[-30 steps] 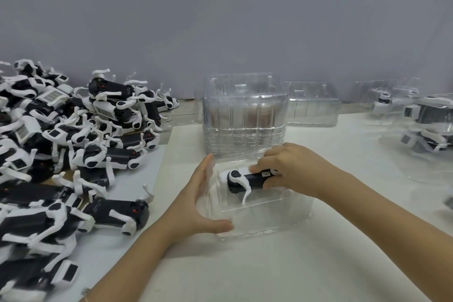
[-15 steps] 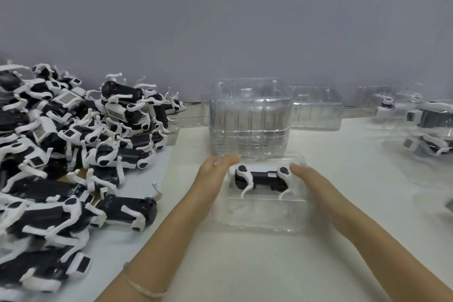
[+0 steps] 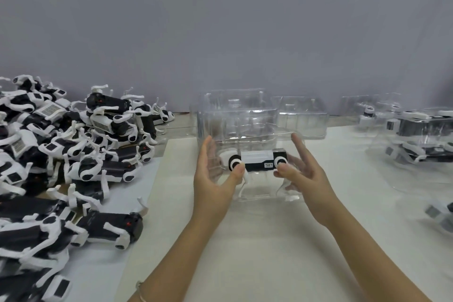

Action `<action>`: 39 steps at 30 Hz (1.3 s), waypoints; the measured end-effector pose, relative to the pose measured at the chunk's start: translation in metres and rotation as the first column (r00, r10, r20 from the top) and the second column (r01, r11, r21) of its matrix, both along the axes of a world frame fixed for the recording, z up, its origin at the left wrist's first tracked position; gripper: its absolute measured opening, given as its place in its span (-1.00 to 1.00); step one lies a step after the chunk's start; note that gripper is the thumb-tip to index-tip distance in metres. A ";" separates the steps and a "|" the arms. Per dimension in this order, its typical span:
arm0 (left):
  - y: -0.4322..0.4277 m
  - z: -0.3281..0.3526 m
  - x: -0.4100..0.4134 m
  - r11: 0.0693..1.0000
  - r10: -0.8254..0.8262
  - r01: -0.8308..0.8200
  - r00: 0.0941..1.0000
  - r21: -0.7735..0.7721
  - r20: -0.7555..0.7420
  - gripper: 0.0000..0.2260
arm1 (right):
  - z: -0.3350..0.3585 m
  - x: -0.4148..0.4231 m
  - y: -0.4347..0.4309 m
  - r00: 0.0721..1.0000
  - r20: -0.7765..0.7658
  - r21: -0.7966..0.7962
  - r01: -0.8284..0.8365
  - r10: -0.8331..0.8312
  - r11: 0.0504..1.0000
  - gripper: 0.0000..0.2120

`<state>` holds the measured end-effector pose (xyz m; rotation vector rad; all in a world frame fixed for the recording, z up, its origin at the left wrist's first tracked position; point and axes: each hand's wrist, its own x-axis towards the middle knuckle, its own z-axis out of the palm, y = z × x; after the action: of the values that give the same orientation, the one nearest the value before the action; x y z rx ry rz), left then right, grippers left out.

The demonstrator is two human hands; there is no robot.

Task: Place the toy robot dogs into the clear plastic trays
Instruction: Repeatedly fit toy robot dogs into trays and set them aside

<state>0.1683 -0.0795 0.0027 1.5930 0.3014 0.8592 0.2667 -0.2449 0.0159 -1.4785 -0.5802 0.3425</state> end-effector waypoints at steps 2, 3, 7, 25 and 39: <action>-0.001 -0.002 -0.002 1.000 0.001 0.000 1.000 0.015 -0.022 -0.30 | -0.006 0.001 -0.002 1.000 0.004 0.008 0.008 -0.008 1.000 -0.26; -0.002 0.000 -0.002 1.000 0.003 -0.003 1.000 0.018 -0.028 -0.30 | -0.008 0.002 -0.002 1.000 0.005 0.012 0.018 -0.018 1.000 -0.27; -0.008 0.019 -0.004 0.998 0.007 -0.003 0.998 0.063 -0.060 -0.31 | -0.006 0.008 -0.005 0.995 -0.099 0.068 0.015 -0.008 0.998 -0.25; -0.023 0.070 -0.021 0.915 -0.126 0.168 0.983 0.368 -0.134 -0.60 | -0.023 -0.058 0.022 0.414 -0.681 0.565 -0.226 0.603 0.793 -0.40; 0.022 0.070 -0.030 0.869 -0.441 0.486 0.844 0.089 -0.304 -0.46 | -0.017 -0.003 0.006 0.635 -0.510 0.541 -0.287 0.581 0.790 -0.42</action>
<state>0.1382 -0.0578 0.0726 1.8384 0.0265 0.2873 0.2634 -0.2390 -0.0015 -0.6855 -0.3933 1.0318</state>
